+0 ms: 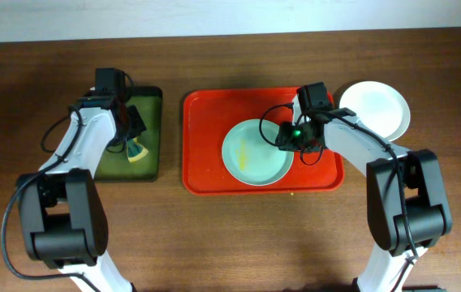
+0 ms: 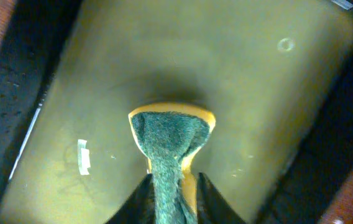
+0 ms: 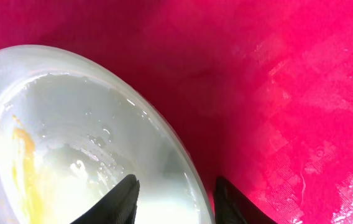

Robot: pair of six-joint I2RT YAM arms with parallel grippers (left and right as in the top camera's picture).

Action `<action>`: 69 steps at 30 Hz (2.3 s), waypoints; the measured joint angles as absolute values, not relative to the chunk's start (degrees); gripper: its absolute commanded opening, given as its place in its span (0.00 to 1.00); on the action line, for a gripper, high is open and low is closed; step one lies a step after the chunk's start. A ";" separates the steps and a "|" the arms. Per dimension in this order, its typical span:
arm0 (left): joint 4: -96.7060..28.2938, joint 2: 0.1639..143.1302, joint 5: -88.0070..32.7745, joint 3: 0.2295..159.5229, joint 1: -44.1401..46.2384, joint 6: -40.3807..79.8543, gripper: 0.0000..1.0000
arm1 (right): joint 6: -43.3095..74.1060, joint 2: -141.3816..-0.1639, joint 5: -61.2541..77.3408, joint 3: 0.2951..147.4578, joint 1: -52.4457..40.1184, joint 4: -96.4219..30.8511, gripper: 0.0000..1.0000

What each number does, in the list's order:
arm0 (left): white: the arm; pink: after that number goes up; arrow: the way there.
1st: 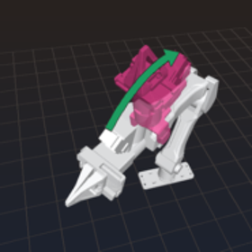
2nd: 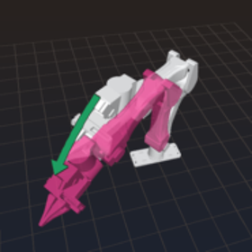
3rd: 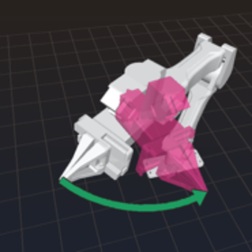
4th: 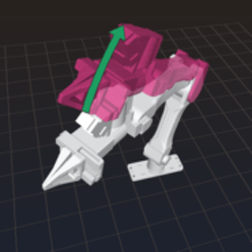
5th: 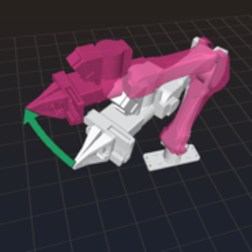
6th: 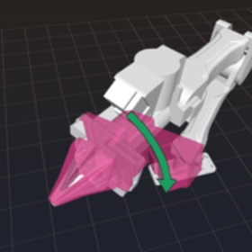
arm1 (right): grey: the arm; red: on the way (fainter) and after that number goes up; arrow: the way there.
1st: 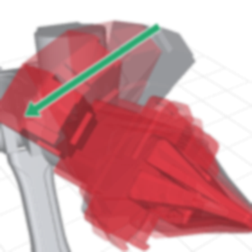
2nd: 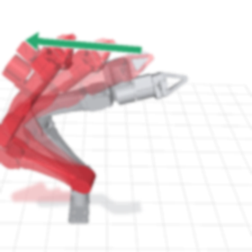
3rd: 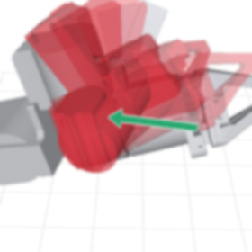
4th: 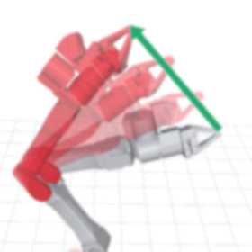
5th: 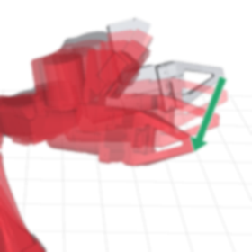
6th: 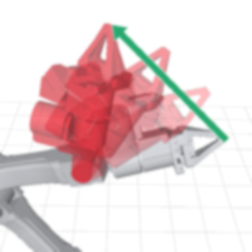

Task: Clean dirty plates on tray and stack at the side
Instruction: 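Dip the sponge in the water tray with the left gripper, then scrub the light green plate with the sponge while right gripper holds it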

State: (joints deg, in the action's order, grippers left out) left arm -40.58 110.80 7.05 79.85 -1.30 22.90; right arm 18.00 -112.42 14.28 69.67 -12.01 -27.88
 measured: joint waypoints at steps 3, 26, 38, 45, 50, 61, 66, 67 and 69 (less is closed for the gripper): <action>-40.75 110.56 7.05 79.79 -1.30 22.92 0.30 | 18.00 -112.42 14.35 69.63 -12.01 -27.79 0.42; -34.02 110.13 8.43 71.88 -1.30 23.49 0.00 | 18.04 -112.42 14.31 69.56 -12.01 -27.86 0.32; -32.08 107.46 9.17 71.09 -1.32 23.53 0.00 | 18.02 -112.42 14.44 69.19 -12.01 -26.87 0.27; -34.96 109.34 10.98 70.94 -1.78 23.53 0.00 | 19.31 -112.44 14.44 69.08 -12.01 -26.41 0.27; -37.56 98.06 6.52 71.55 -1.78 23.53 0.00 | 19.70 -112.44 14.72 68.97 -12.01 -25.76 0.26; -38.28 89.69 -8.25 72.73 7.09 23.55 0.00 | 20.03 -112.44 16.86 68.62 -13.61 -28.60 0.04; -35.68 94.35 -9.26 72.64 15.62 26.00 0.00 | 20.56 -112.44 17.32 68.62 -13.65 -28.91 0.04; -34.83 95.57 -9.26 72.64 16.67 26.33 0.00 | 20.60 -112.44 17.39 68.62 -13.65 -28.91 0.04; -33.01 98.02 -9.23 72.60 18.79 26.83 0.00 | 20.58 -112.44 17.47 68.62 -13.65 -28.88 0.04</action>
State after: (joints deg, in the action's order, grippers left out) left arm -33.01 98.02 -9.23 72.60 18.79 26.83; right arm 20.58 -112.44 17.47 68.62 -13.65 -28.88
